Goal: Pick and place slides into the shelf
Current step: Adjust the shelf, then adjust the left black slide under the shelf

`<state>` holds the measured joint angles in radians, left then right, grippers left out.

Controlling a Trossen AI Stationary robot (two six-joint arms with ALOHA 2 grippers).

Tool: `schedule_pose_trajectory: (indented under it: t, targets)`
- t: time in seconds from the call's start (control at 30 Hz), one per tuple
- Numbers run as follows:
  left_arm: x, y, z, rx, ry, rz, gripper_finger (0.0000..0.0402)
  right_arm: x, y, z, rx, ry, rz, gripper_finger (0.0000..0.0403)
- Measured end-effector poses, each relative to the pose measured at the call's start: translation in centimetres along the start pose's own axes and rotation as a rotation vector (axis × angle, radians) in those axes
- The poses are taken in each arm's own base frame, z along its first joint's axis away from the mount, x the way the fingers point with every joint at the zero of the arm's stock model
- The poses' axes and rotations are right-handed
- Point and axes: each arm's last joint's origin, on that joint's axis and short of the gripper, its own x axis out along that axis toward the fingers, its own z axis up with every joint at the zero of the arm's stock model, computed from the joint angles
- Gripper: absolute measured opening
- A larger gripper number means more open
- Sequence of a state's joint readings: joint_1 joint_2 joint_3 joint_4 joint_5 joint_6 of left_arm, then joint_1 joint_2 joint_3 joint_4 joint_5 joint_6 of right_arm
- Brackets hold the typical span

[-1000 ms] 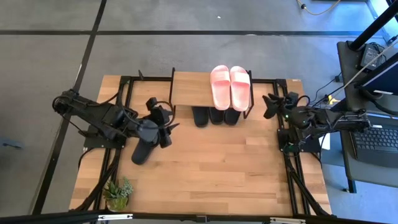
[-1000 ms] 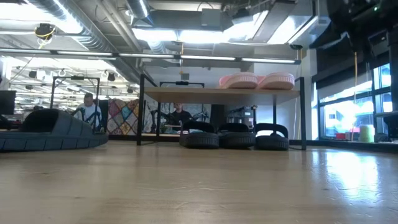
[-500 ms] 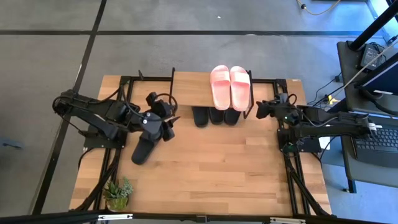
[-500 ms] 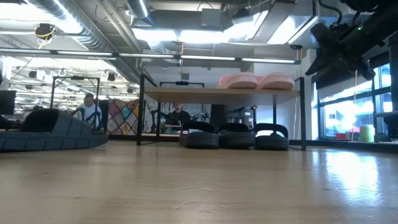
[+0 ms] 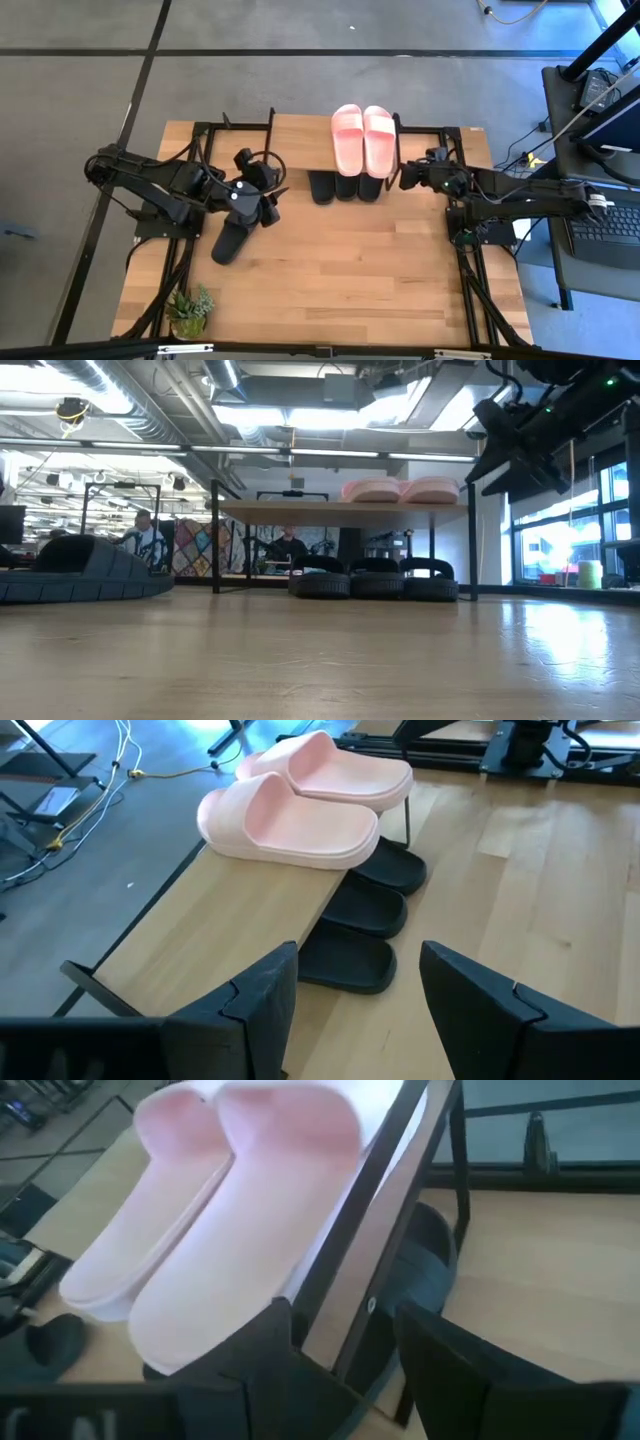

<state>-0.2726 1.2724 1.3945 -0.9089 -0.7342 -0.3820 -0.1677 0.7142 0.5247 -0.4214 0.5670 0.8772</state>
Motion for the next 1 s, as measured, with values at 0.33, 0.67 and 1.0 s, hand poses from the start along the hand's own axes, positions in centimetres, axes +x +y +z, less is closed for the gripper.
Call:
schedule_pose_trajectory:
  t: [0.33, 0.67, 1.0]
  targets:
    - [0.0, 0.1, -0.3, 0.023, 0.021, 0.007, 0.0203, 0.0, 0.1, 0.1, -0.044, -0.001, -0.010, 0.0179]
    - [-0.2, 0.3, -1.2, 0.178, 0.119, -0.029, 0.0203, -4.4, 0.4, 4.2, -0.150, 0.010, -0.097, 0.0179]
    - [-0.5, -0.8, -3.1, 0.412, 0.361, -0.343, 0.0203, -6.6, 0.8, 6.3, -0.181, 0.013, -0.097, 0.0179]
